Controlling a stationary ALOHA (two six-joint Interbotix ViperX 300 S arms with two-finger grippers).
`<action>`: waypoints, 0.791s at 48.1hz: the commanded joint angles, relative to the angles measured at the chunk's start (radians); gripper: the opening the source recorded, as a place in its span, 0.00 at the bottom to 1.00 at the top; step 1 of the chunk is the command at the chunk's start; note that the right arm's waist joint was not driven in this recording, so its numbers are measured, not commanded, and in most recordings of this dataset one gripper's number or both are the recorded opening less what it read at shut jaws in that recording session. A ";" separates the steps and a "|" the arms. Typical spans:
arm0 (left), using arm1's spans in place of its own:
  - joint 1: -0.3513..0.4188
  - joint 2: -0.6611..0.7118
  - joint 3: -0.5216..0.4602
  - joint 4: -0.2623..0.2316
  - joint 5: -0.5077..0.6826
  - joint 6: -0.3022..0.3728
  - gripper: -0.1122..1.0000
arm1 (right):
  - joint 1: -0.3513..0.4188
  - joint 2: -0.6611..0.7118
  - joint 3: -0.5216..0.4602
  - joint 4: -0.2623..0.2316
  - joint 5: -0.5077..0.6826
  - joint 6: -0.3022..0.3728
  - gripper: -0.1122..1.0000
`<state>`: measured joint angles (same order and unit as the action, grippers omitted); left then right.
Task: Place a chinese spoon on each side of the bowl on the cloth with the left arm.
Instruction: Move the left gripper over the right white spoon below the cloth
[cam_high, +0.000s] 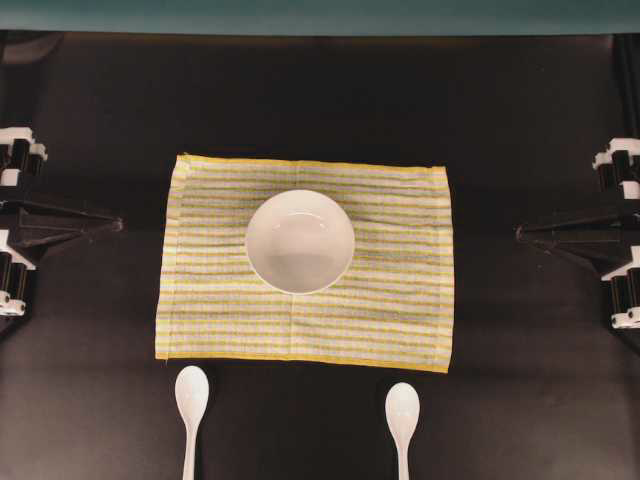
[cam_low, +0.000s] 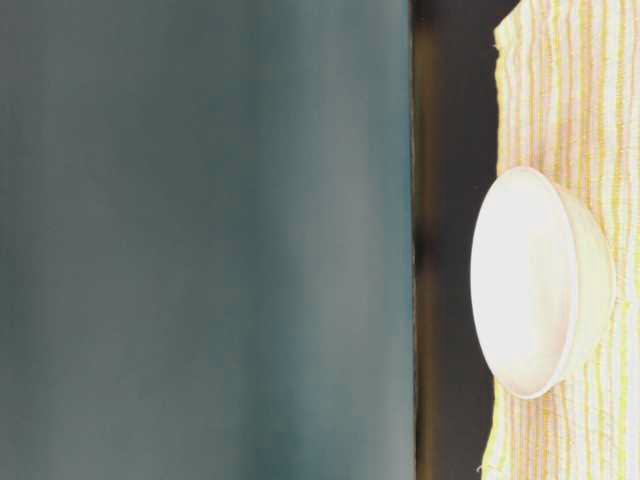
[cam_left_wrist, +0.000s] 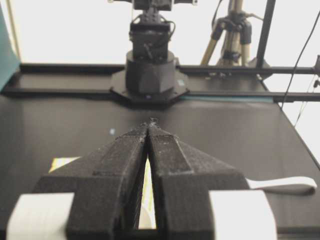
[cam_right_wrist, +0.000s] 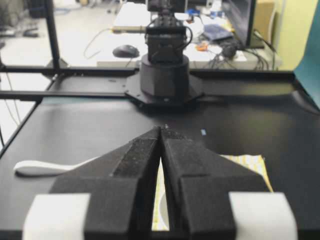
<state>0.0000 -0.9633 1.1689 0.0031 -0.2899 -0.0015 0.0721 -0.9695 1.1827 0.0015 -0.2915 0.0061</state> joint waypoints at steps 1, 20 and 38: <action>-0.060 0.048 -0.012 0.037 0.008 -0.084 0.15 | 0.000 0.008 -0.003 0.002 -0.006 -0.003 0.13; -0.117 0.440 -0.152 0.040 0.018 -0.515 0.10 | 0.000 -0.005 0.012 0.014 0.066 0.003 0.09; -0.196 0.905 -0.554 0.041 0.206 -0.526 0.18 | 0.000 -0.005 0.034 0.015 0.091 0.003 0.09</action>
<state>-0.1856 -0.1365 0.7133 0.0399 -0.1304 -0.5292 0.0721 -0.9802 1.2180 0.0138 -0.1979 0.0061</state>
